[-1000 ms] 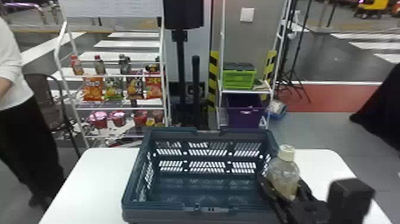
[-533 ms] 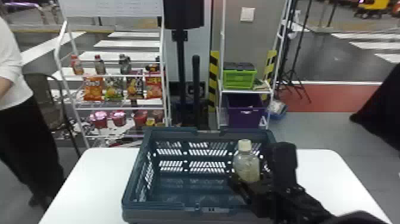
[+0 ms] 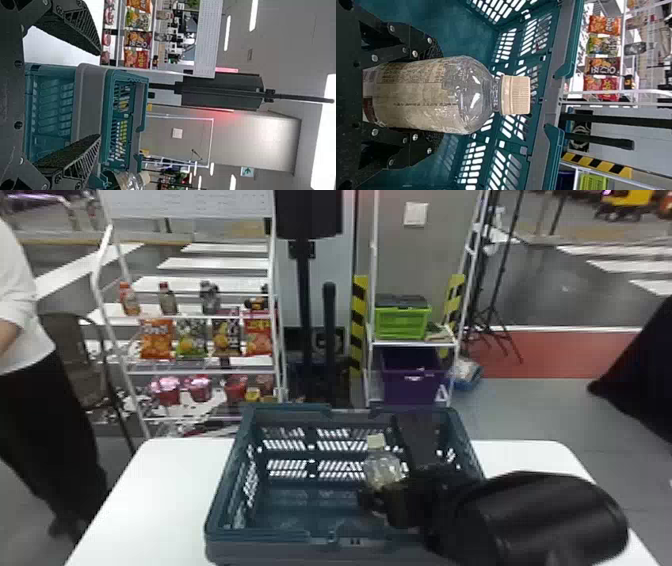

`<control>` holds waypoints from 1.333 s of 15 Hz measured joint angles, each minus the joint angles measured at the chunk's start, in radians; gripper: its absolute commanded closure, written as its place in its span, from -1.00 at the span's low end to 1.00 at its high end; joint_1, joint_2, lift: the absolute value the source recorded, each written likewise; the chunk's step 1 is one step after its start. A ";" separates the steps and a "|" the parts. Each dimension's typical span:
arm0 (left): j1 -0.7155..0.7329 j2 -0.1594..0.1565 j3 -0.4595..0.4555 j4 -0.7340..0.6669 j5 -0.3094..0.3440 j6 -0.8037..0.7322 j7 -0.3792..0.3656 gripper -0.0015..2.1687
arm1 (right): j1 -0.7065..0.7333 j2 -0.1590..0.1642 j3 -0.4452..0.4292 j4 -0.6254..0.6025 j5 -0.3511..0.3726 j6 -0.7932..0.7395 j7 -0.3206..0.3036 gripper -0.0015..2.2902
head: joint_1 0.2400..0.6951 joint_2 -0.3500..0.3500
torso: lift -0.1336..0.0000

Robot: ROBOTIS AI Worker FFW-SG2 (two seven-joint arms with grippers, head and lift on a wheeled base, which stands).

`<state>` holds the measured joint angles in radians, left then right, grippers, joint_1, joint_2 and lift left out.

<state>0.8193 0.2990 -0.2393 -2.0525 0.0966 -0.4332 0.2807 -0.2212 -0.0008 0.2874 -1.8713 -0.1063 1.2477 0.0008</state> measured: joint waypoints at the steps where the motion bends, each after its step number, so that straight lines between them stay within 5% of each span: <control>1: 0.001 0.001 0.000 0.000 0.000 0.000 0.000 -0.86 | -0.034 0.001 0.002 0.045 -0.006 0.018 -0.001 0.79 | 0.14 0.00 | 1.00; 10: 0.008 0.003 0.010 0.008 0.004 -0.018 0.000 -0.86 | -0.212 0.001 0.016 0.389 -0.013 0.018 -0.002 0.76 | 0.14 0.00 | 1.00; 11: 0.008 0.003 0.011 0.009 0.004 -0.020 0.000 -0.86 | -0.225 0.001 0.022 0.413 -0.013 0.011 -0.002 0.64 | 0.14 0.00 | 1.00; 20: 0.006 0.002 0.013 0.022 0.005 -0.033 0.002 -0.86 | -0.258 0.001 0.044 0.496 -0.016 -0.046 -0.002 0.50 | 0.14 0.00 | 1.00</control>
<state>0.8253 0.3007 -0.2268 -2.0306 0.1012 -0.4657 0.2824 -0.4791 0.0000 0.3313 -1.3758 -0.1227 1.2017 -0.0014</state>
